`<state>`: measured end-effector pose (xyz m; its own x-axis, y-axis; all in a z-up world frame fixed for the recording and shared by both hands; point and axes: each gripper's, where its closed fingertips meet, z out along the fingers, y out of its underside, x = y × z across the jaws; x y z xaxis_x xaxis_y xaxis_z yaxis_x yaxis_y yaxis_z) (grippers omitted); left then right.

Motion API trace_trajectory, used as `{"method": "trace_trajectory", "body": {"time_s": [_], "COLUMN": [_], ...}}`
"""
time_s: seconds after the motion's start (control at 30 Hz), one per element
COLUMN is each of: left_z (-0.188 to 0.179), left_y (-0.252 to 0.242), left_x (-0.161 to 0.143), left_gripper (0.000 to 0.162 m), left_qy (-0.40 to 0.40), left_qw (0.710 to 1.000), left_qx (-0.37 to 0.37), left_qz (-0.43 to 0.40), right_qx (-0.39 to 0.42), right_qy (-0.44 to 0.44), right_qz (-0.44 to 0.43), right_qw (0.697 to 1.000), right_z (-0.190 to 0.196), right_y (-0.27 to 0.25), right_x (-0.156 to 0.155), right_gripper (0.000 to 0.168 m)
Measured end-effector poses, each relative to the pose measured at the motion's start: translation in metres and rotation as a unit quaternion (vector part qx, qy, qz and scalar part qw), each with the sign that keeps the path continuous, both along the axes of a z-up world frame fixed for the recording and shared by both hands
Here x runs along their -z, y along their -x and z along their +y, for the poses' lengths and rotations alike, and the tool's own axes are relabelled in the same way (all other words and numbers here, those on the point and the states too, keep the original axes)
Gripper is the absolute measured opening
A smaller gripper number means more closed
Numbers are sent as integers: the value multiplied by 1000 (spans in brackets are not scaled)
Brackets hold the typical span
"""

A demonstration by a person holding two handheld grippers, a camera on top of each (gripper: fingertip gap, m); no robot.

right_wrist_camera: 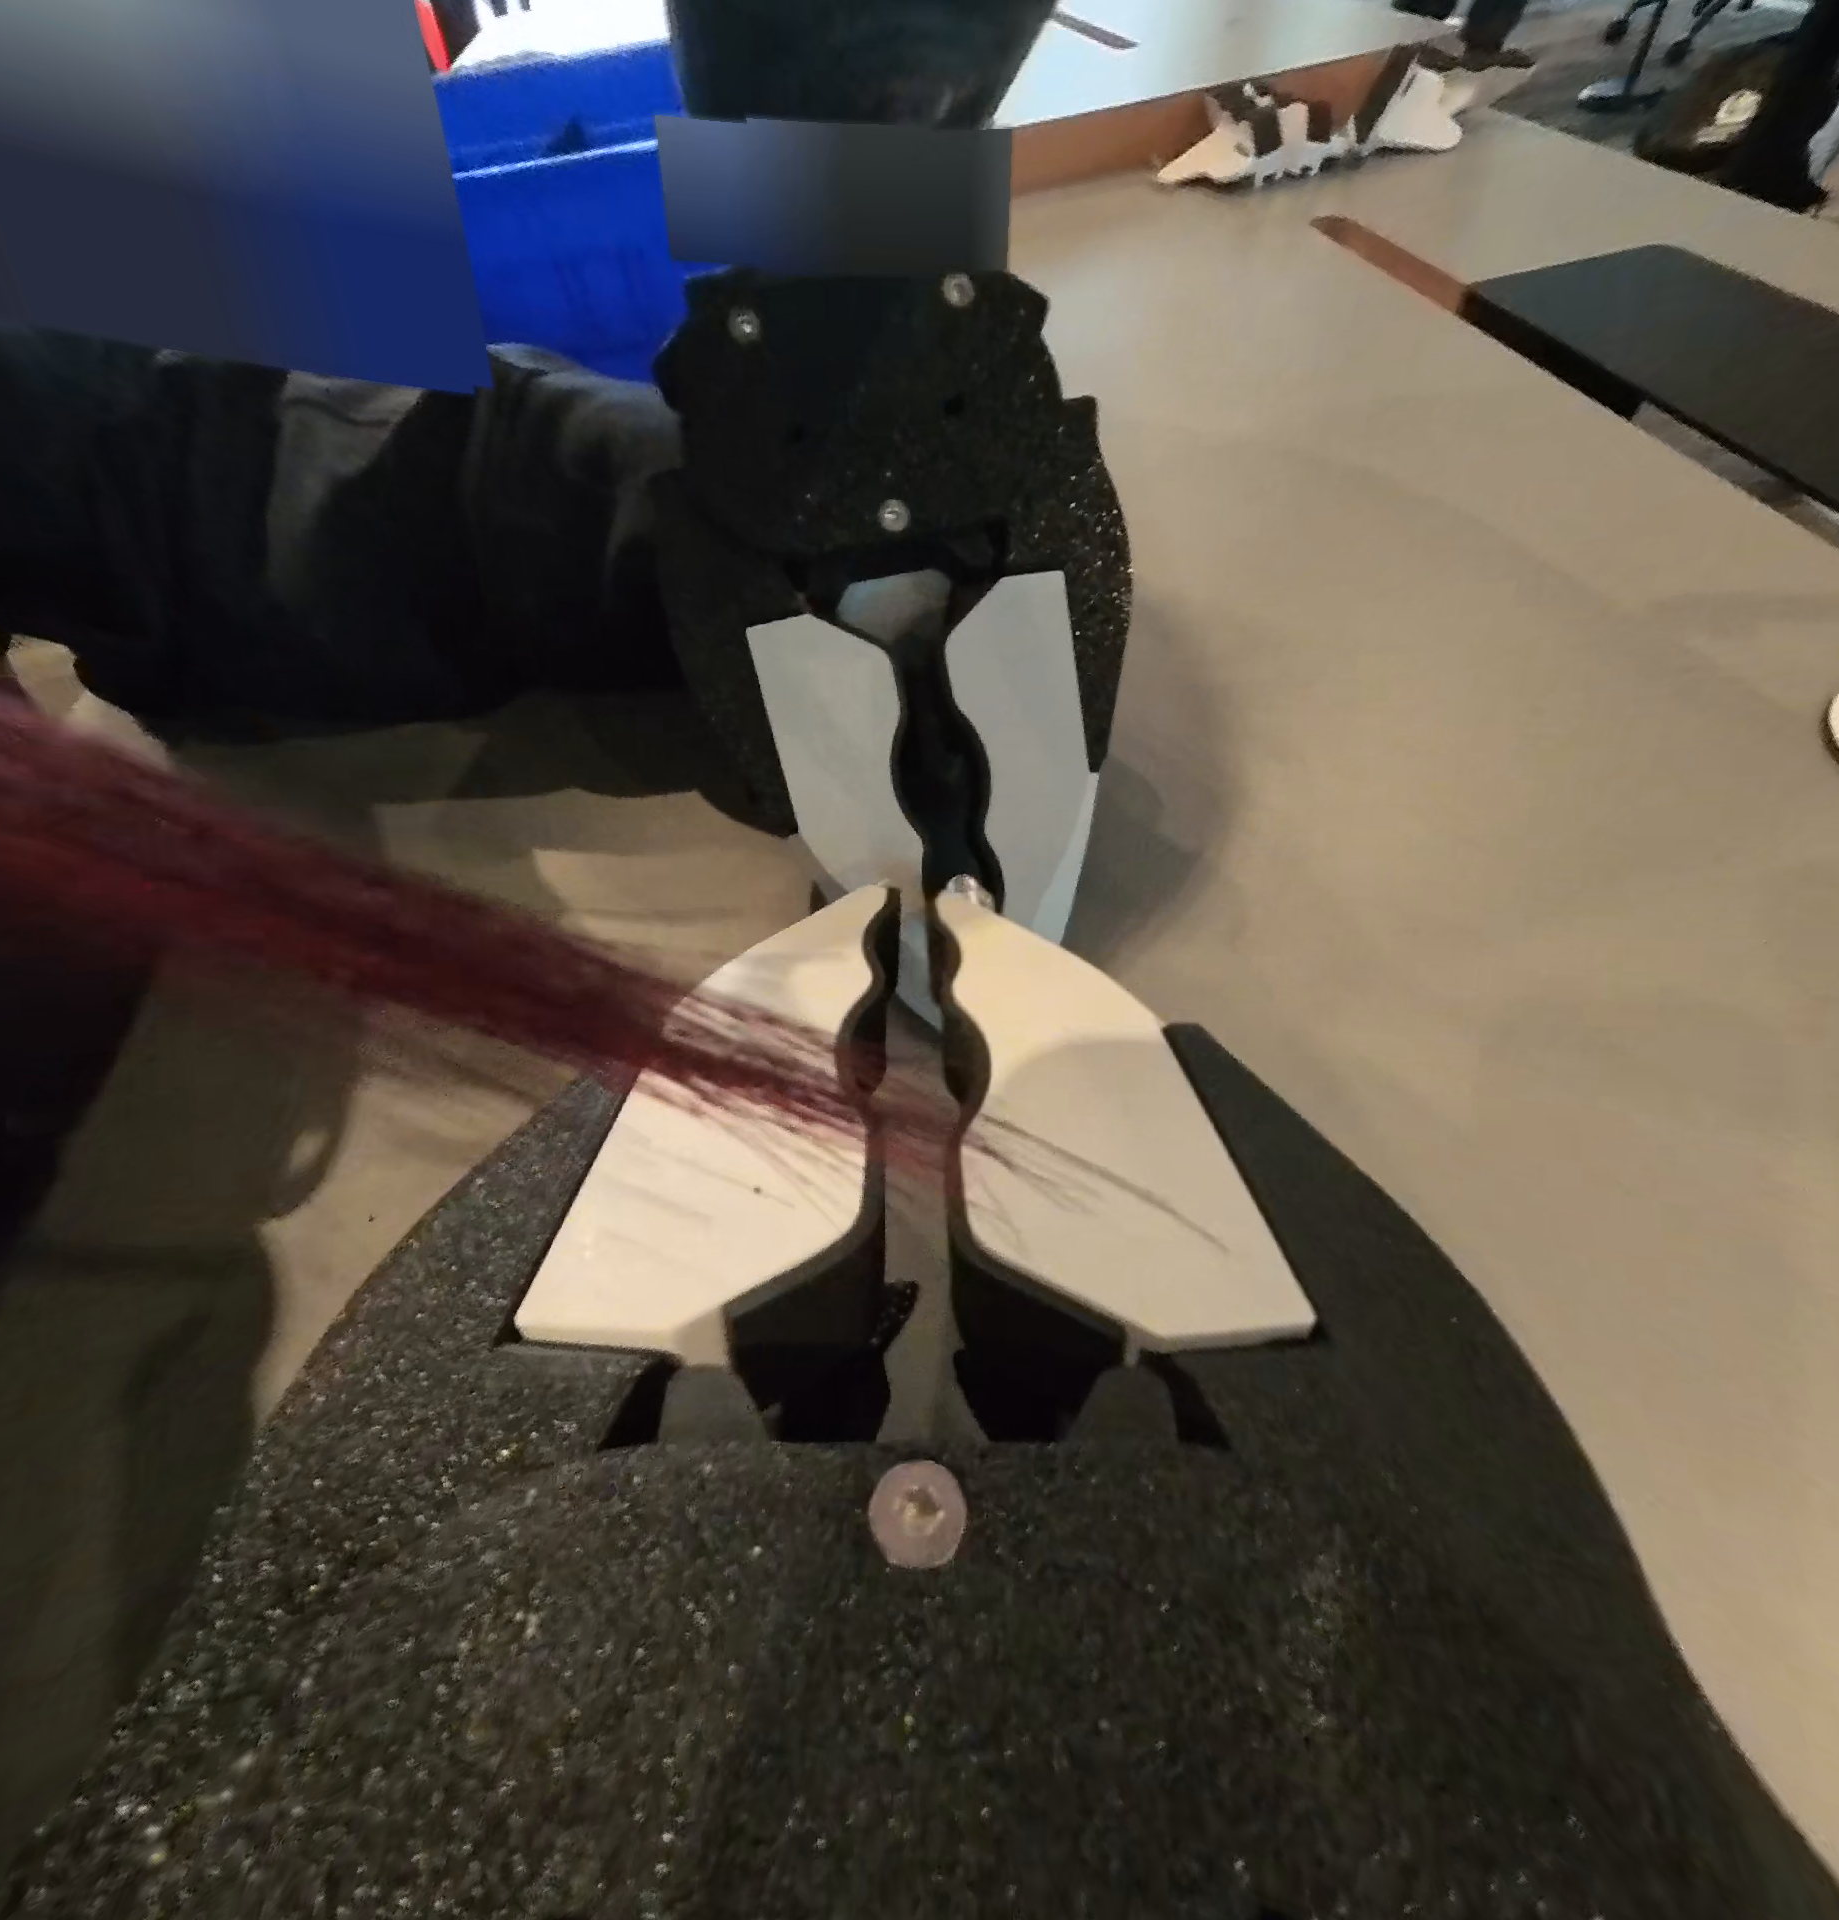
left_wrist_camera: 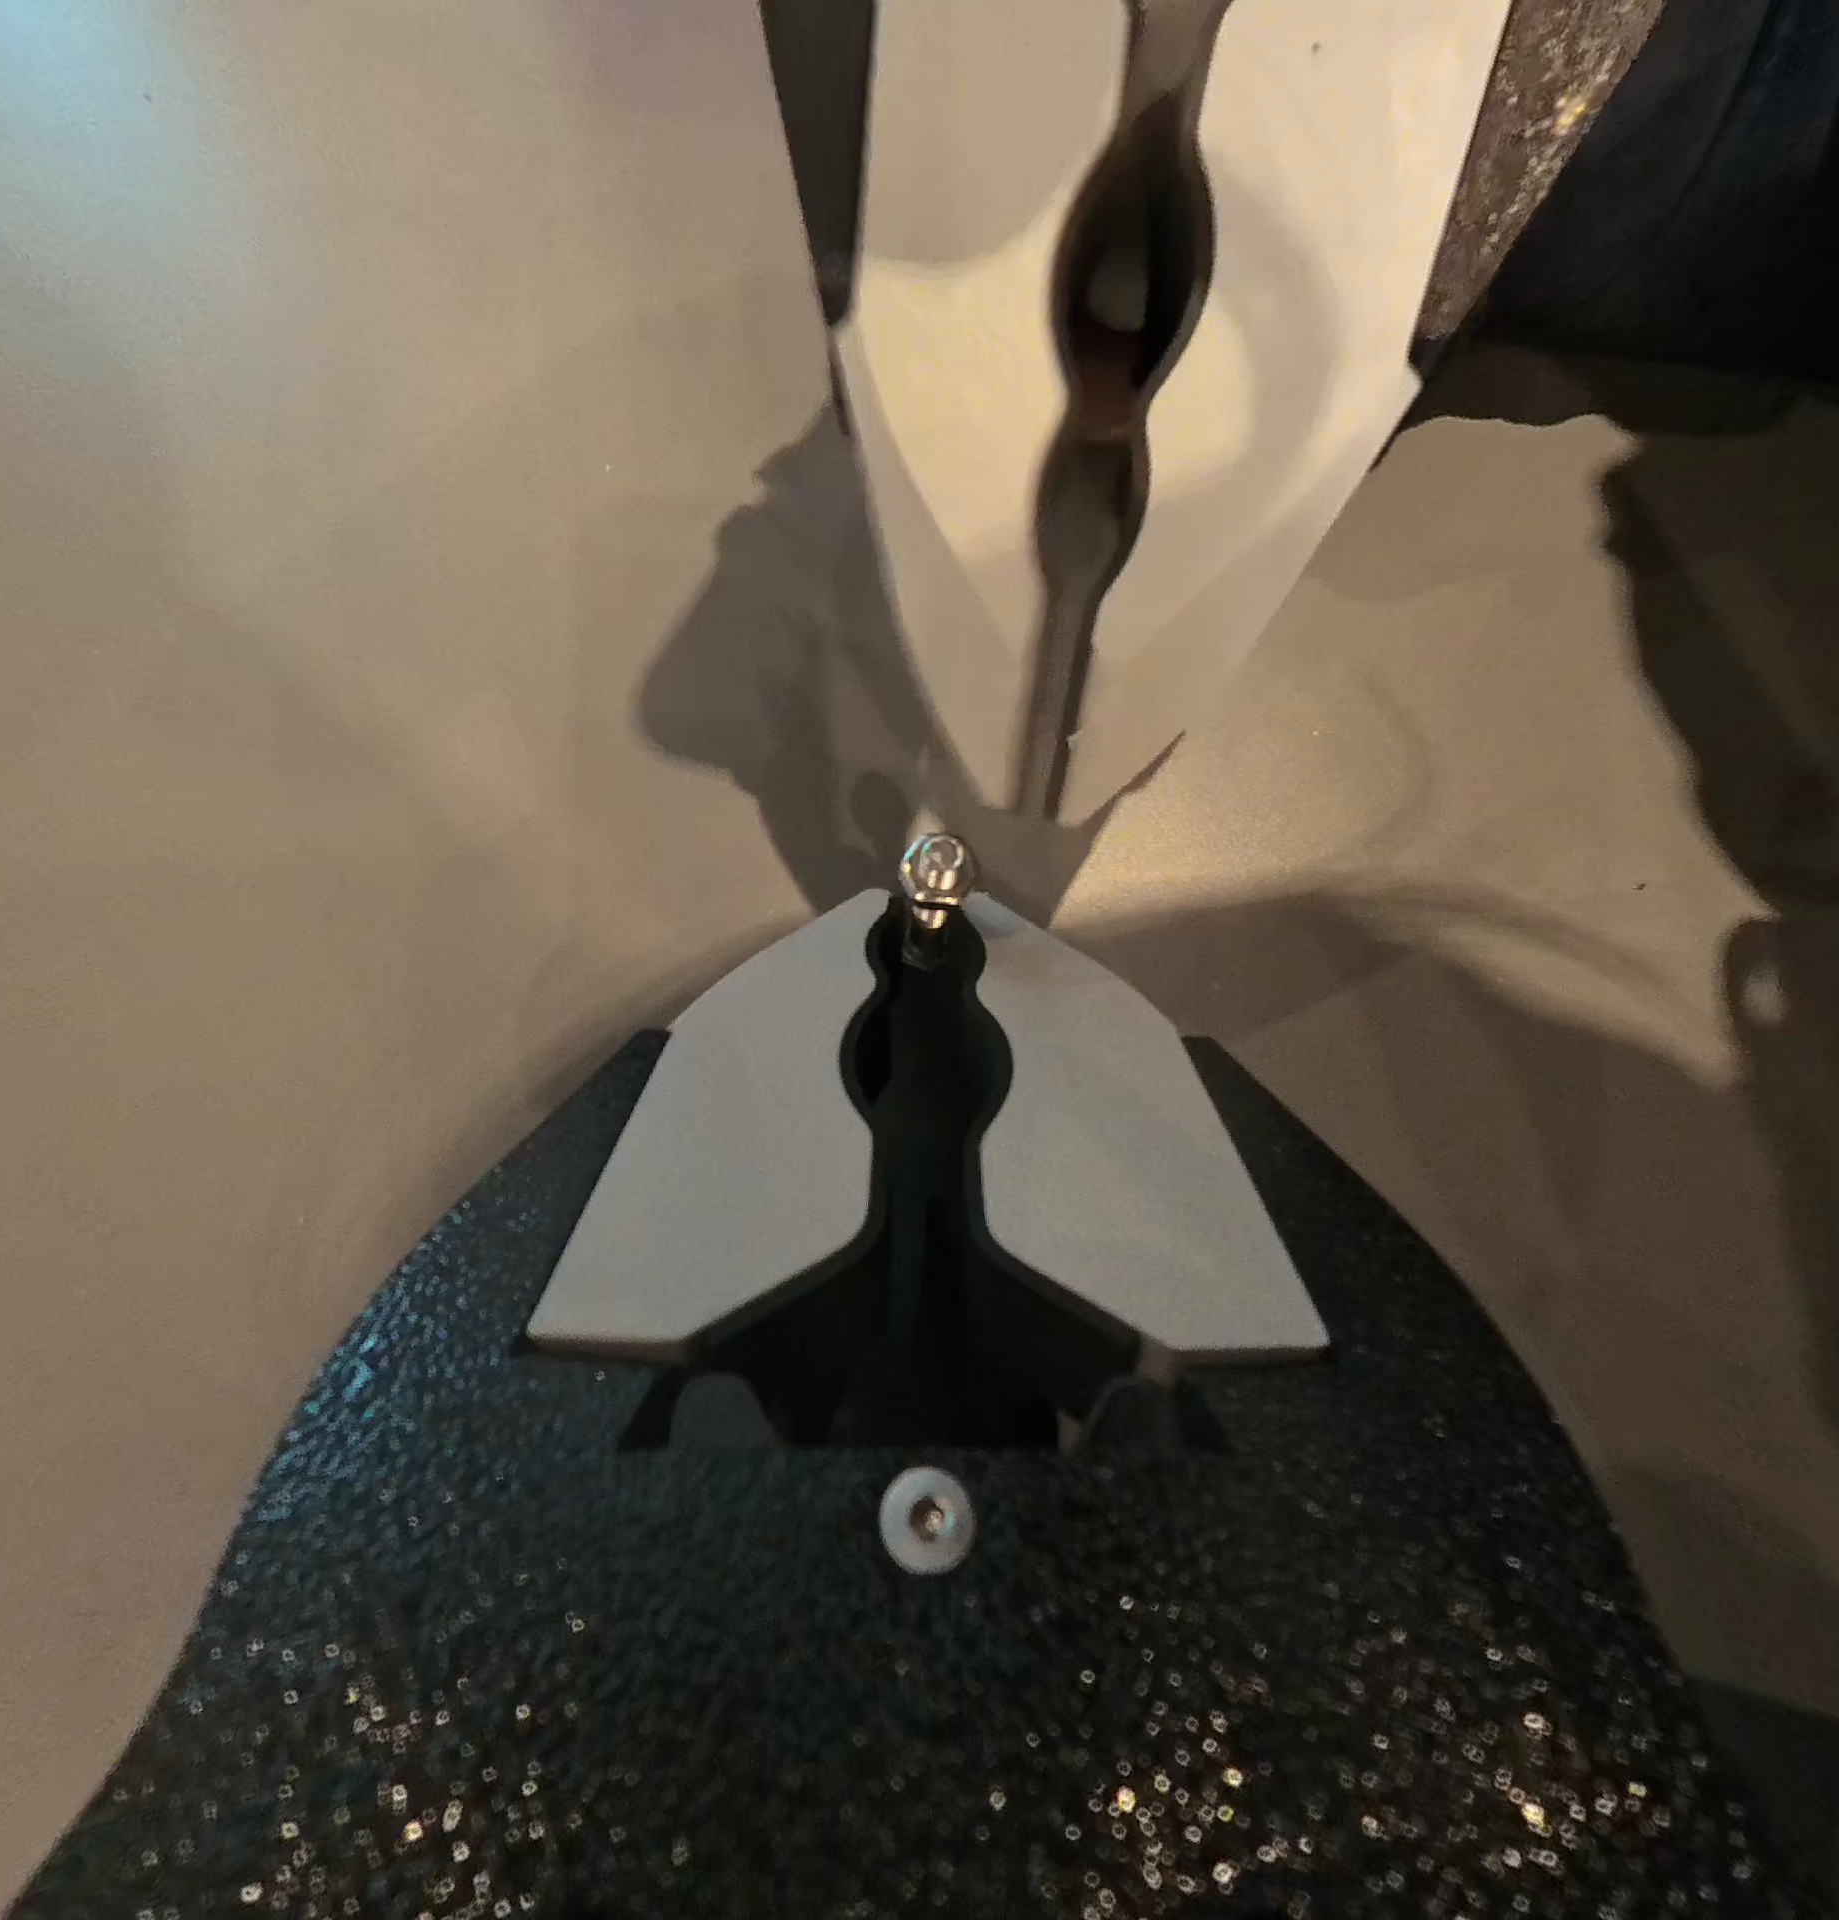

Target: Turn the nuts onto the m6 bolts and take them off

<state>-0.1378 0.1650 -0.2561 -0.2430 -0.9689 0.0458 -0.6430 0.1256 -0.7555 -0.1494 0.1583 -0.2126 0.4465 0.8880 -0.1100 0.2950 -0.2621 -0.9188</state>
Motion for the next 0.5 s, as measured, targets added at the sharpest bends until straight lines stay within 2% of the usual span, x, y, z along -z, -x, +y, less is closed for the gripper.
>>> {"method": "trace_trajectory", "body": {"time_s": [0.13,0.5], "left_z": [0,0], "left_y": [0,0], "left_x": [0,0], "left_gripper": [8,8], "left_qy": [1,0], "left_qw": [1000,1000], "left_qx": [0,1], "left_qz": [0,0], "right_qx": [18,3], "right_qy": [4,6], "right_qz": [-11,-27], "right_qw": [1000,1000], "right_z": [5,1], "right_y": [-2,2], "right_x": [3,8], "right_gripper": [21,20]}}
